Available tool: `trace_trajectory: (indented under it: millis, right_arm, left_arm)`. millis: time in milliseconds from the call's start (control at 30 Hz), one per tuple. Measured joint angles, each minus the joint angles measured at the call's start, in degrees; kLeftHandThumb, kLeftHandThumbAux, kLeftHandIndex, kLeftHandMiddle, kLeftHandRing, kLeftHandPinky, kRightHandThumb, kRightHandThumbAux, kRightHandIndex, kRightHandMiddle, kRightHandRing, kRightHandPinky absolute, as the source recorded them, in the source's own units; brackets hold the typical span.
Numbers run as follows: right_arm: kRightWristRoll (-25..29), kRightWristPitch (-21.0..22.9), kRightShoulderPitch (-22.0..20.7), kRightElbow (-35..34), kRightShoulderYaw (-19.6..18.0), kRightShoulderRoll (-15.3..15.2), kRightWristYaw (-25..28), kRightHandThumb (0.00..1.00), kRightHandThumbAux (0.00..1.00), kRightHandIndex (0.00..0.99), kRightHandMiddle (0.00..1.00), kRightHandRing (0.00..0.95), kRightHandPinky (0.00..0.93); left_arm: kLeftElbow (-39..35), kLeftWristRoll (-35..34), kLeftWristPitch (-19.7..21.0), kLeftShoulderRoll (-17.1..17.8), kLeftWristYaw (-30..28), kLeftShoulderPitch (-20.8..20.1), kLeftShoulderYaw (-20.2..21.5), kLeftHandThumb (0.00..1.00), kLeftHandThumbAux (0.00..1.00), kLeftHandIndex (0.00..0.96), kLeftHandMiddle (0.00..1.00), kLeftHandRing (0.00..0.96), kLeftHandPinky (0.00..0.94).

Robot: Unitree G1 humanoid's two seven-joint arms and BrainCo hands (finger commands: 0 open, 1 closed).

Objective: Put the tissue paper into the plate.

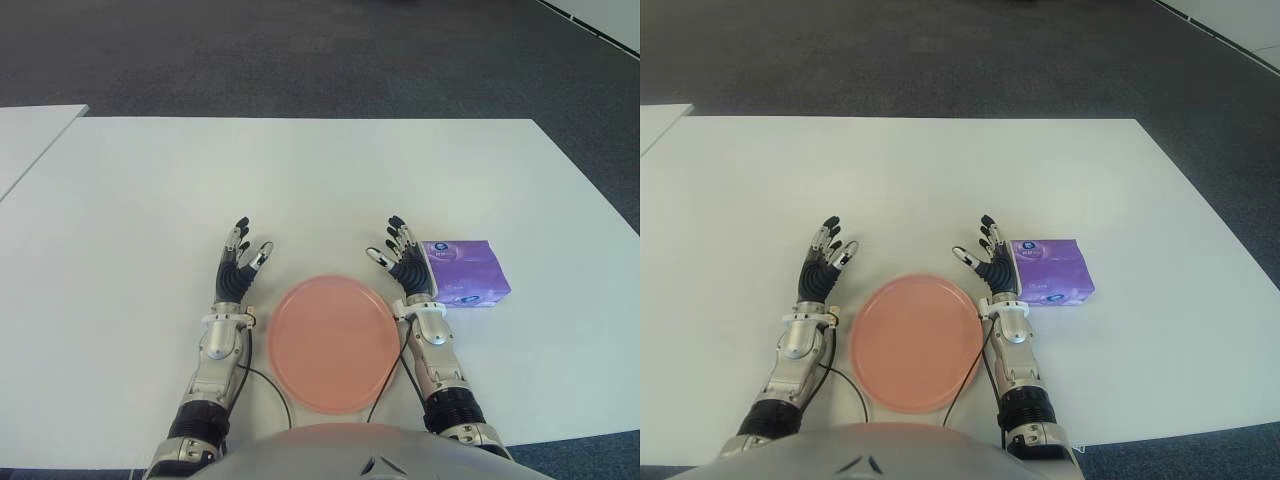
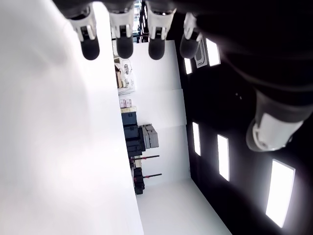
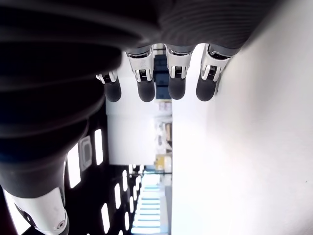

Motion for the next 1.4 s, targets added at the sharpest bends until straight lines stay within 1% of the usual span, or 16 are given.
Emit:
trace_trajectory:
  millis: [367,700,933,1067,1200,1333,1400]
  right_arm:
    - [0.0,0.0,0.0,0.0,0.0,-0.4,0.0,0.000,0.695,0.012,0.002,0.000,0.000]
    - [0.2,0.0,0.0,0.0,-0.2,-0.6,0.0,0.000,0.703,0.018,0.008,0.000,0.000]
    - [0.0,-0.1,0.9,-1.1,0.0,-0.5,-0.1,0.000,0.716,0.022,0.006,0.000,0.000]
    - [-0.4,0.4,1.7,-4.1,0.4,-0.6,-0.1,0.000,0.738,0.020,0.006,0.000,0.012]
    - [-0.7,4.2,2.9,-10.9,1.2,-0.8,0.2,0.000,0.757,0.019,0.004,0.000,0.018]
    - [-0.3,4.3,2.4,-15.9,1.3,-1.6,1.4,0.000,0.766,0.019,0.001,0.000,0.017]
    - [-0.2,4.0,1.8,-16.8,1.3,-1.9,2.0,0.000,0.770,0.020,0.003,0.000,0.018]
  left_arm:
    - [-0.5,-0.7,1.0,-0.8,-0.2,0.0,0.2,0.001,0.491,0.000,0.000,0.000,0.000]
    - [-0.5,-0.3,0.7,-1.9,0.0,0.0,0.0,0.000,0.490,0.000,0.000,0.000,0.000]
    - [0.1,0.4,0.1,-2.2,0.3,-0.2,-0.5,0.007,0.512,0.000,0.000,0.000,0.000]
    - [1.3,0.9,-0.8,-2.4,0.9,-0.5,-0.8,0.011,0.526,0.000,0.000,0.000,0.000]
    - [2.6,1.4,-1.5,-2.5,1.8,-1.4,-0.9,0.013,0.539,0.000,0.000,0.000,0.000]
    - [4.8,1.7,-2.4,-2.7,2.9,-2.8,-1.0,0.012,0.549,0.000,0.000,0.000,0.000]
    - [5.9,1.8,-2.7,-2.7,3.5,-3.6,-1.0,0.009,0.550,0.000,0.000,0.000,0.000]
